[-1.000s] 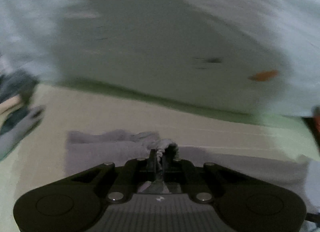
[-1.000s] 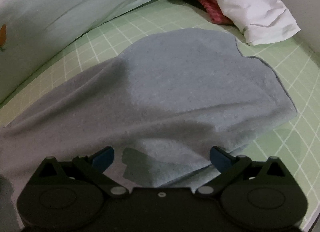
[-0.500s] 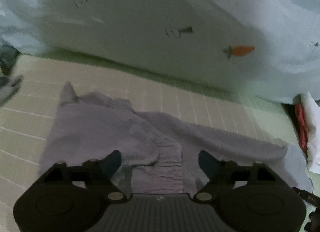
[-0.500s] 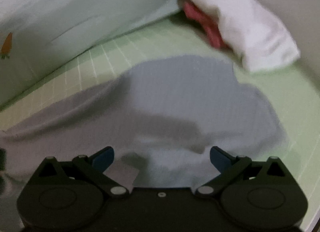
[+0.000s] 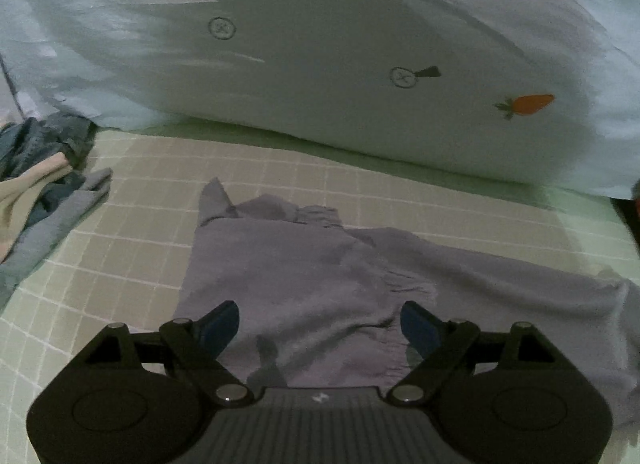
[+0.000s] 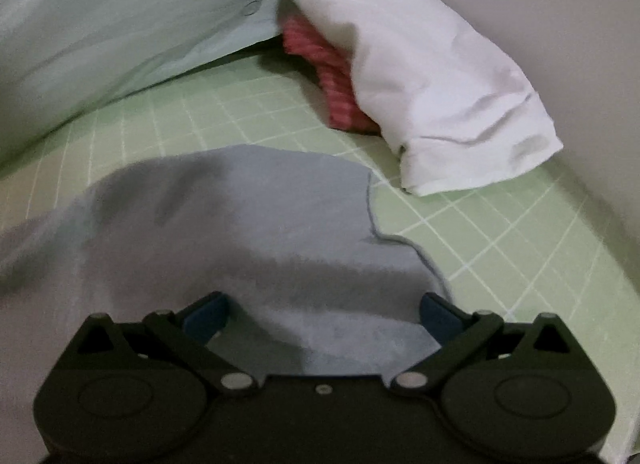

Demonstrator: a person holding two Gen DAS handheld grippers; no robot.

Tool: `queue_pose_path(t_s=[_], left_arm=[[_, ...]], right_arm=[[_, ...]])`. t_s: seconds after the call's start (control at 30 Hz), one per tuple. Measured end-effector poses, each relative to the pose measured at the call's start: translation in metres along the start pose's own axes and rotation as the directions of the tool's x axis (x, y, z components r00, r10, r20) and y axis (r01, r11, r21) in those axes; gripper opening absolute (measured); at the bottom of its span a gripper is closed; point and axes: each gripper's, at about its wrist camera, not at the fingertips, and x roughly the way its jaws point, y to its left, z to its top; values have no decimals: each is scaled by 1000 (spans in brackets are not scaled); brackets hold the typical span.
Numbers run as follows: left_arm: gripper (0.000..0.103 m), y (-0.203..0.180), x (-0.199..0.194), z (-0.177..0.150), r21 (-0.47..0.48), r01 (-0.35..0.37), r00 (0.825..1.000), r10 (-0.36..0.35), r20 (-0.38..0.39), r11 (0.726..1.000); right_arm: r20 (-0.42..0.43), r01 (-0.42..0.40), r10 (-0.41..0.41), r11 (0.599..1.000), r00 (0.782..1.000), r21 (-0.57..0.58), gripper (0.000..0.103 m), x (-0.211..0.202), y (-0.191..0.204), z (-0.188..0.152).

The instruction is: Fold clothes

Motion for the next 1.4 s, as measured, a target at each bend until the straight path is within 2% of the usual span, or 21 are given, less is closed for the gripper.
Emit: queue_pose_path(t_s=[0.17,0.37,0.4,0.43,0.47,0.5,0.53,0.57,0.7,0.83,0.93,1.07,1.17,1.2,1.3,1.37,1.4], left_arm=[[88,6,1,0,-44,-5,1000,5,-9,999],[88,5,-1,-1,-42,-13,1000,12,-10,999],[88,6,-4,-1,-44,-8,1000,8,0,999],[88,7,-6,-2,-49,-3,1000,3,10,999],[88,9,-8,-2,-59,5,1000,-4,21,998],[88,11,-10,-3,-74,16,999,-13,34,997],[88,14,-12,-4,-89,26,999,-22,45,996],[88,16,-14,-5,-98,33,998,-28,54,995],[88,27,-26,-14,-98,15,997,-7,82,995],[88,44,-33,-23,-107,27,997,-18,80,994],[88,57,-35,-27,-99,19,998,-12,69,995],[88,75,-34,-32,-85,21,998,-16,55,996],[88,87,-28,-34,-80,31,999,-28,42,996],[88,91,-25,-34,-82,34,999,-30,40,996],[88,100,-14,-32,-93,38,999,-35,35,995],[88,103,-9,-30,-103,40,999,-37,33,994],[88,104,-8,-30,-109,41,999,-38,32,993]], right_arm=[[19,-68,67,995,998,75,103,8,-17,-3],[40,-81,79,995,996,53,102,6,-14,-7],[42,-89,87,995,995,49,94,5,-14,-7],[40,-109,107,993,993,39,80,2,-13,-6],[40,-129,128,991,991,27,70,-1,-12,-5],[42,-148,148,989,988,8,44,-5,-8,-4],[51,-155,155,988,987,-14,14,-13,1,-1],[60,-161,163,986,985,-36,11,-21,9,1],[95,-183,195,975,976,-124,10,-53,43,11],[126,-202,232,956,965,-211,10,-86,78,20],[141,-250,294,931,945,-267,10,-114,120,17],[99,-329,374,892,922,-309,10,-133,187,-5],[11,-348,372,876,928,-334,12,-122,233,-37],[-19,-351,366,874,931,-336,15,-115,245,-47],[-26,-315,331,869,943,-381,32,-108,264,-68],[-38,-323,337,855,941,-405,37,-111,265,-65],[-36,-327,341,861,939,-390,40,-113,261,-60]])
